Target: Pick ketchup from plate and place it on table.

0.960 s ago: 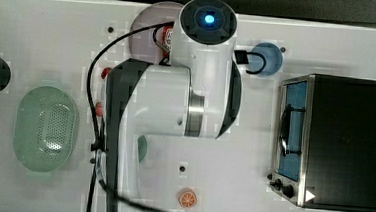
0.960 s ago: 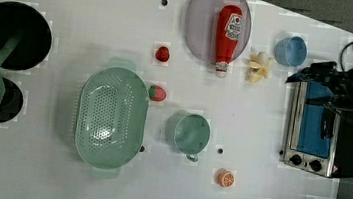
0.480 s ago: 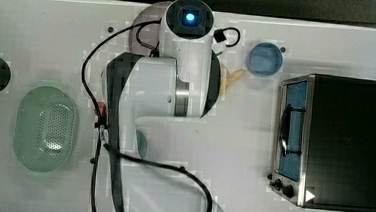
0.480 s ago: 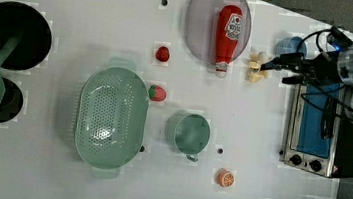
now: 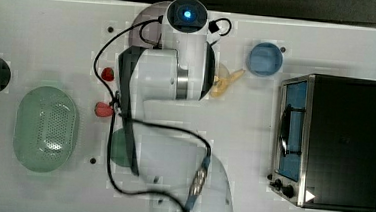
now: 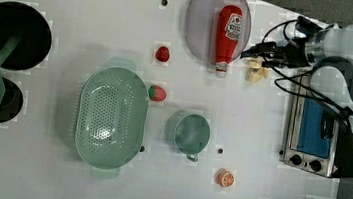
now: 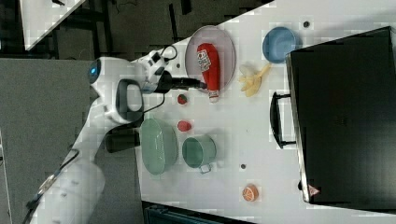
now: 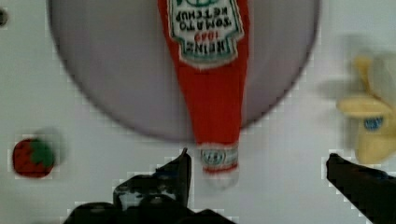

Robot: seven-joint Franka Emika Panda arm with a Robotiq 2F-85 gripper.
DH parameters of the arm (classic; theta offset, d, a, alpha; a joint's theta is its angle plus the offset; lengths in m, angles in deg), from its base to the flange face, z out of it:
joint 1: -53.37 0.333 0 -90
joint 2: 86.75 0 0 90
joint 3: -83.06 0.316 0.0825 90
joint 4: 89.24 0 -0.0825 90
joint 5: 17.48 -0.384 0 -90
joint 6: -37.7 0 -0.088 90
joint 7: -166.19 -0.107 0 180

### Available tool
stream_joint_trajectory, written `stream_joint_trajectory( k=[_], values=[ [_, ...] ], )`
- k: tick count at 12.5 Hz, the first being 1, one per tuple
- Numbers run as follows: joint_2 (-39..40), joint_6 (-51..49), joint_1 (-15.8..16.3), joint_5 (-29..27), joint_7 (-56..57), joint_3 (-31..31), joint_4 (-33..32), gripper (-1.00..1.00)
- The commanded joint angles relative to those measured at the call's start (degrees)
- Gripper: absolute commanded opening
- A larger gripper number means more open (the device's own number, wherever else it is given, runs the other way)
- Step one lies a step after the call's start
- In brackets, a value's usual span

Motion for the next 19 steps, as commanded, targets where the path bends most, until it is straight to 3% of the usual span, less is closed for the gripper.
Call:
stream_joint_trajectory(
  k=[1, 6, 13, 14, 17, 19],
  values=[
    [3.56, 0.78, 1.50, 2.58, 2.22, 0.10, 4.82, 1.00],
    [9.48, 11.47, 2.01, 3.78, 2.25, 0.06, 5.58, 1.00],
    [13.55, 17.41, 2.24, 3.84, 2.25, -0.35, 5.54, 1.00],
    [13.83, 17.47, 2.28, 3.84, 2.25, -0.36, 5.52, 0.92],
    [14.06, 17.63, 2.29, 3.84, 2.25, -0.40, 5.81, 0.20],
    [13.88, 17.60, 2.31, 3.84, 2.22, -0.16, 6.29, 0.16]
  ],
)
